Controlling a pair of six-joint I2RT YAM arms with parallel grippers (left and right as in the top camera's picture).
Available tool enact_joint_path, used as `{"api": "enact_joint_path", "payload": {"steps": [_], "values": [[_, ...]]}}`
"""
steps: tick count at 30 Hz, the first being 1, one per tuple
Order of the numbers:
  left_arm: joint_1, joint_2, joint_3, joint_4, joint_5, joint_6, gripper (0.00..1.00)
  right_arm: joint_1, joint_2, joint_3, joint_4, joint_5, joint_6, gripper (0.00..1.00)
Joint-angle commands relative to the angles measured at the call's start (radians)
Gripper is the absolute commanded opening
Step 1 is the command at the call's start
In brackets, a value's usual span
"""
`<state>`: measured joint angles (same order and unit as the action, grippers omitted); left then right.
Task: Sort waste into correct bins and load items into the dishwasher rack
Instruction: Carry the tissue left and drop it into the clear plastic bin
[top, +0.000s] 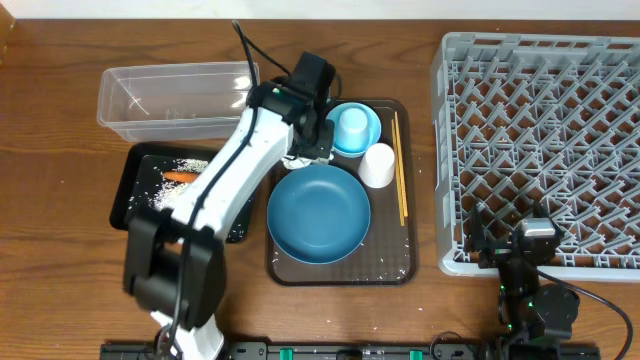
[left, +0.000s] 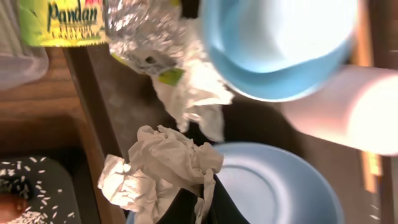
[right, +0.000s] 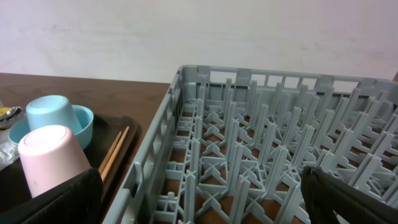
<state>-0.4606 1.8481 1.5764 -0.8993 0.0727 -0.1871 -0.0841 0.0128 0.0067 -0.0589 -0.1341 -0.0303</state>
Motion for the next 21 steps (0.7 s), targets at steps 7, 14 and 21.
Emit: {"api": "enact_joint_path", "payload": {"steps": [7, 14, 21], "values": [[-0.016, -0.183, -0.007, 0.010, -0.043, -0.020, 0.06, 0.020, -0.002, -0.001, -0.005, 0.003, -0.008, 0.99], [0.009, -0.255, -0.007, 0.217, -0.396, -0.020, 0.06, 0.020, -0.002, -0.001, -0.005, 0.003, -0.008, 0.99], [0.155, -0.186, -0.008, 0.434, -0.511, -0.020, 0.07, 0.020, -0.002, -0.001, -0.005, 0.003, -0.008, 0.99]]}}
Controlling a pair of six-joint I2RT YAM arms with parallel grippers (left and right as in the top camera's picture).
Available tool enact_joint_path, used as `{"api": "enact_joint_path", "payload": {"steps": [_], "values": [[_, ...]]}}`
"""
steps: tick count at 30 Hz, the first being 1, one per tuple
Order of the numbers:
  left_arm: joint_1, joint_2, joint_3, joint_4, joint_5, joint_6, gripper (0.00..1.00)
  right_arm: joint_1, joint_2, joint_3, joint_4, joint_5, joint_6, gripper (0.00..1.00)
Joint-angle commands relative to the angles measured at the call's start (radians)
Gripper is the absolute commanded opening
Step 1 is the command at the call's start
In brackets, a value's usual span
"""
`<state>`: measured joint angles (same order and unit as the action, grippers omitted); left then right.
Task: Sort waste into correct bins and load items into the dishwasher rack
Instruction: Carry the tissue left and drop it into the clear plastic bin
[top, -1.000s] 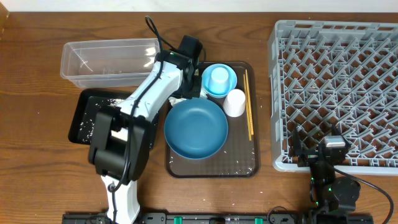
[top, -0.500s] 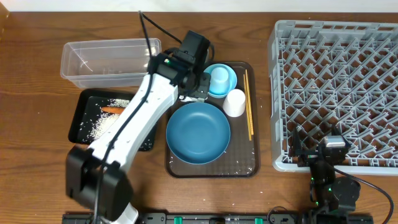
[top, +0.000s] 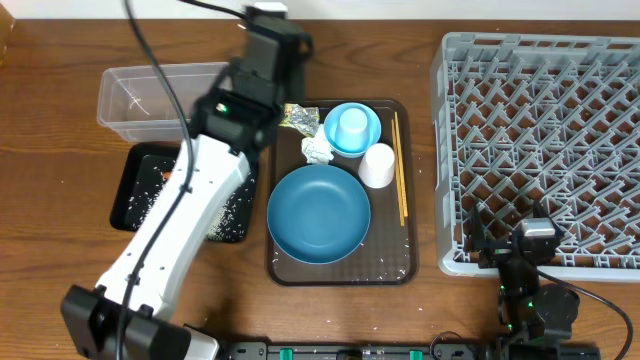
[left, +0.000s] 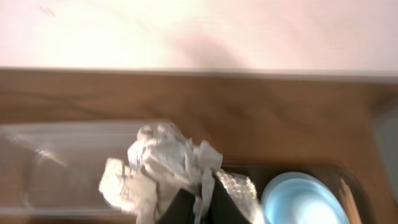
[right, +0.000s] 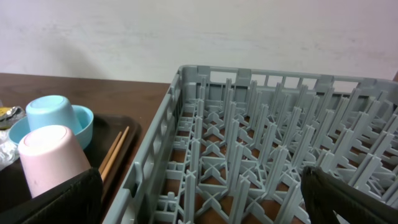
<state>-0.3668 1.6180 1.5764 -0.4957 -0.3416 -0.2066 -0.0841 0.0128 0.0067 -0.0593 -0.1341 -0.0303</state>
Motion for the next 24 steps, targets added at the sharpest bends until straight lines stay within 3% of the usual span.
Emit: {"api": "enact_joint_path", "payload": {"steps": [1, 8, 10, 11, 13, 15, 20, 24], "values": [[0.090, 0.063, -0.007, 0.053, -0.097, -0.001, 0.07, 0.020, -0.002, -0.001, -0.004, 0.003, -0.008, 0.99], [0.240, 0.215, -0.008, 0.116, -0.090, -0.065, 0.11, 0.020, -0.002, -0.001, -0.004, 0.003, -0.008, 0.99], [0.259, 0.246, -0.008, 0.111, -0.085, -0.065, 0.27, 0.020, -0.002, -0.001, -0.004, 0.003, -0.008, 0.99], [0.266, 0.258, -0.008, 0.108, -0.085, -0.065, 0.43, 0.020, -0.002, -0.001, -0.004, 0.003, -0.008, 0.99], [0.270, 0.270, -0.008, 0.101, -0.086, -0.064, 0.63, 0.020, -0.002, -0.001, -0.004, 0.003, -0.008, 0.99], [0.269, 0.268, -0.007, 0.100, -0.085, -0.064, 0.72, 0.020, -0.002, -0.001, -0.004, 0.003, -0.008, 0.99], [0.225, 0.195, -0.007, 0.061, -0.084, -0.065, 0.77, 0.020, -0.002, -0.001, -0.004, 0.003, -0.008, 0.99], [0.155, 0.097, -0.007, -0.030, 0.028, -0.065, 0.83, 0.020, -0.002, -0.001, -0.004, 0.003, -0.008, 0.99]]}}
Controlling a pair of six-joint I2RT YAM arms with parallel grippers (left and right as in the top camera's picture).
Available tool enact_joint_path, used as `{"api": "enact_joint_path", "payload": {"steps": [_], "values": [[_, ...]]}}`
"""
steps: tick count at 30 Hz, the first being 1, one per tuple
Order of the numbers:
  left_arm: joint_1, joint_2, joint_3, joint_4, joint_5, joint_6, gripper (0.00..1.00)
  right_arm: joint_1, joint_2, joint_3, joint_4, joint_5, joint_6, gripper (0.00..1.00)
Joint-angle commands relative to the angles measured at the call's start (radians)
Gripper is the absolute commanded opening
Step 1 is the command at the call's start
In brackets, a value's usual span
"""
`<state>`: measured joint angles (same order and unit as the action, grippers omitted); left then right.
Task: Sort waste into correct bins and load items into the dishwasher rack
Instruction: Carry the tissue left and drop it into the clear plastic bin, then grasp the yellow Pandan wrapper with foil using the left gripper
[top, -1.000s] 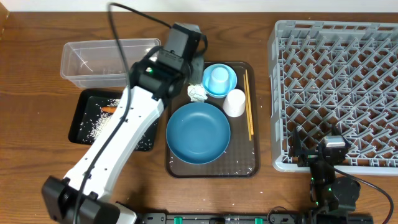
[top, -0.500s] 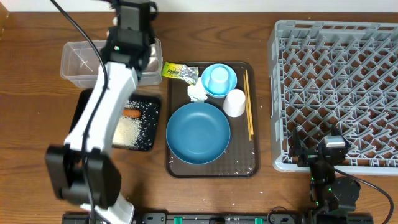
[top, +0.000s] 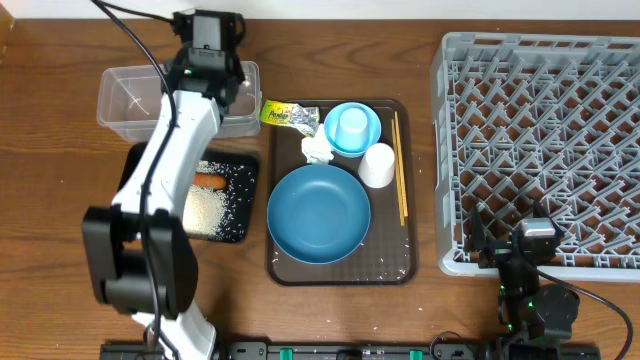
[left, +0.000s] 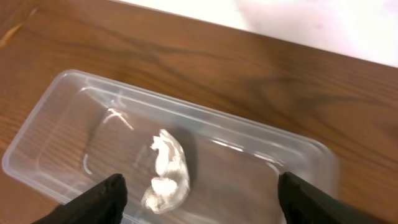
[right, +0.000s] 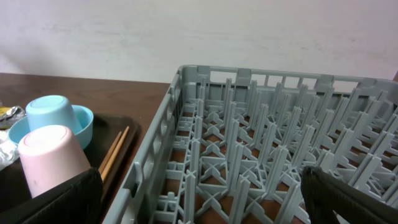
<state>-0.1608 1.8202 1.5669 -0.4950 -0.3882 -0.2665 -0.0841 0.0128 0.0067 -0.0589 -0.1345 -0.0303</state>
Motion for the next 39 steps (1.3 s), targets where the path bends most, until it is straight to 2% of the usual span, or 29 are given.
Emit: {"api": "enact_joint_path", "payload": {"steps": [1, 2, 5, 8, 10, 13, 14, 18, 21, 25, 30, 39], "values": [[-0.072, -0.129, 0.002, -0.062, 0.143, -0.005, 0.85, 0.020, -0.002, -0.001, -0.005, 0.003, -0.008, 0.99], [-0.095, -0.150, 0.002, -0.098, 0.222, -0.005, 0.88, 0.020, -0.002, -0.001, -0.005, 0.003, -0.008, 0.99], [-0.150, -0.180, 0.002, -0.172, 0.426, -0.005, 0.91, 0.020, -0.002, -0.001, -0.005, 0.003, -0.008, 0.99], [-0.197, -0.171, 0.002, -0.187, 0.509, -0.022, 0.92, 0.020, -0.002, -0.001, -0.005, 0.003, -0.008, 0.99], [-0.217, -0.151, 0.002, -0.200, 0.499, -0.141, 0.92, 0.020, -0.002, -0.001, -0.005, 0.003, -0.008, 0.99], [-0.229, -0.100, 0.002, -0.229, 0.493, -0.422, 0.92, 0.020, -0.002, -0.001, -0.005, 0.003, -0.008, 0.99], [-0.229, -0.083, 0.002, -0.231, 0.493, -0.487, 0.98, 0.020, -0.002, -0.001, -0.005, 0.003, -0.008, 0.99], [-0.226, -0.010, 0.002, -0.230, 0.457, -0.710, 0.98, 0.020, -0.002, -0.001, -0.004, 0.003, -0.008, 0.99], [-0.224, 0.034, 0.002, -0.224, 0.407, -0.819, 0.98, 0.020, -0.002, -0.001, -0.005, 0.003, -0.008, 0.99], [-0.217, 0.087, 0.002, -0.171, 0.365, -0.848, 0.98, 0.020, -0.002, -0.001, -0.005, 0.003, -0.008, 0.99], [-0.209, 0.150, 0.002, -0.158, 0.366, -0.984, 0.98, 0.020, -0.002, -0.001, -0.005, 0.003, -0.008, 0.99], [-0.209, 0.228, 0.002, -0.124, 0.372, -1.030, 0.95, 0.020, -0.002, -0.001, -0.005, 0.003, -0.008, 0.99]]}}
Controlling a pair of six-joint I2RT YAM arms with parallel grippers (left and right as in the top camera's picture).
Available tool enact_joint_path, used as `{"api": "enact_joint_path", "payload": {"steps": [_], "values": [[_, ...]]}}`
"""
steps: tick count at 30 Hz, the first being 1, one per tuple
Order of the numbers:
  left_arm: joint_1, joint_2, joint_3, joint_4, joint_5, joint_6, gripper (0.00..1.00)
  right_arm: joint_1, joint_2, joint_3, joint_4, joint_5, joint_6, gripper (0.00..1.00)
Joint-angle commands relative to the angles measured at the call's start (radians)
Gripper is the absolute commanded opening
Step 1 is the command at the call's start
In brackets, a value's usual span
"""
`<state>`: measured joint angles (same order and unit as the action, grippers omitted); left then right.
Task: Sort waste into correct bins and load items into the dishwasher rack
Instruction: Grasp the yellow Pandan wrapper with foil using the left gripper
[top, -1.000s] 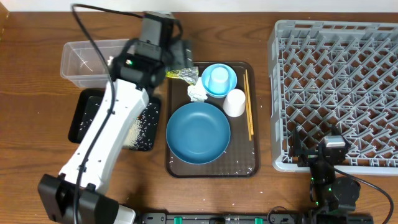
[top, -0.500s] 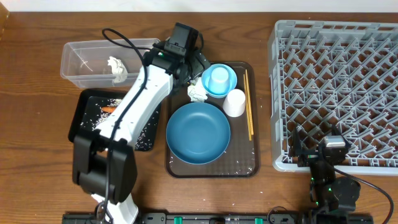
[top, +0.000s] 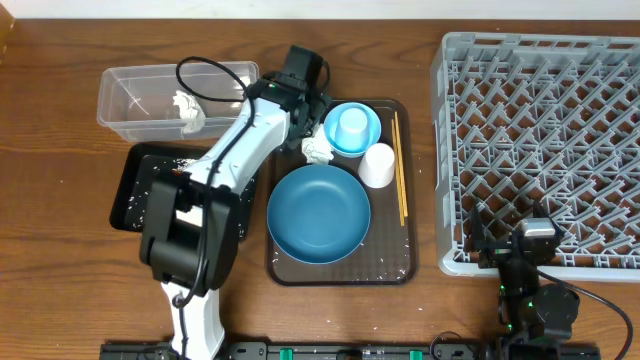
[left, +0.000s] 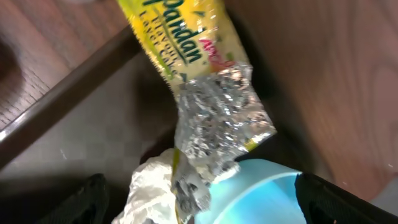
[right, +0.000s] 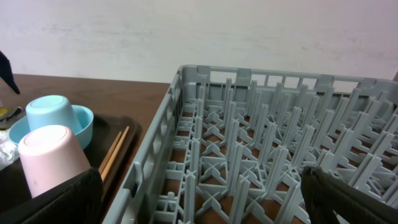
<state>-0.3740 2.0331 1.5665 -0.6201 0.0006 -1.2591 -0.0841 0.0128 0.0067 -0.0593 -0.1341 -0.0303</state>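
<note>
A yellow Pandan snack wrapper (left: 186, 56) with a torn foil end (left: 219, 121) lies at the back left corner of the brown tray (top: 340, 270). My left gripper (left: 199, 210) hovers right above it, open, nothing between its fingers (left: 87, 200). Beside the wrapper lies a crumpled white napkin (top: 318, 150). Another napkin (top: 185, 108) rests in the clear bin (top: 130, 95). On the tray sit a blue bowl holding a blue cup (top: 350, 128), a pale pink cup (top: 377, 165), chopsticks (top: 399, 170) and a blue plate (top: 318, 213). My right gripper (right: 199, 205) stands open at the grey rack (top: 540, 150).
A black bin (top: 140, 190) scattered with rice sits left of the tray, partly under my left arm. The rack fills the right side of the table. Bare wood lies between tray and rack and along the front edge.
My left gripper was open over the clear bin with the napkin lying in it. Now it is open over the tray's back left corner, above the wrapper. The right arm is unchanged.
My left gripper was shut on a crumpled napkin low over the tray. Then it held the napkin higher, near the clear bin. Then it was open above the bin with the napkin inside. Now it is back at the tray over the wrapper.
</note>
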Motion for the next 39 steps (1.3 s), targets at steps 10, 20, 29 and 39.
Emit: {"api": "enact_joint_path", "payload": {"steps": [10, 20, 29, 39], "values": [[0.005, 0.039, 0.002, 0.009, -0.016, -0.037, 0.68, 0.020, -0.002, -0.001, -0.004, 0.003, -0.008, 0.99], [0.004, 0.039, 0.002, 0.002, -0.016, -0.037, 0.48, 0.020, -0.002, -0.001, -0.004, 0.003, -0.008, 0.99], [0.003, 0.061, -0.001, -0.006, -0.016, -0.036, 0.43, 0.020, -0.002, -0.001, -0.004, 0.003, -0.008, 0.99], [-0.004, 0.038, 0.002, 0.006, -0.008, 0.062, 0.07, 0.020, -0.002, -0.001, -0.004, 0.003, -0.008, 0.99]]}}
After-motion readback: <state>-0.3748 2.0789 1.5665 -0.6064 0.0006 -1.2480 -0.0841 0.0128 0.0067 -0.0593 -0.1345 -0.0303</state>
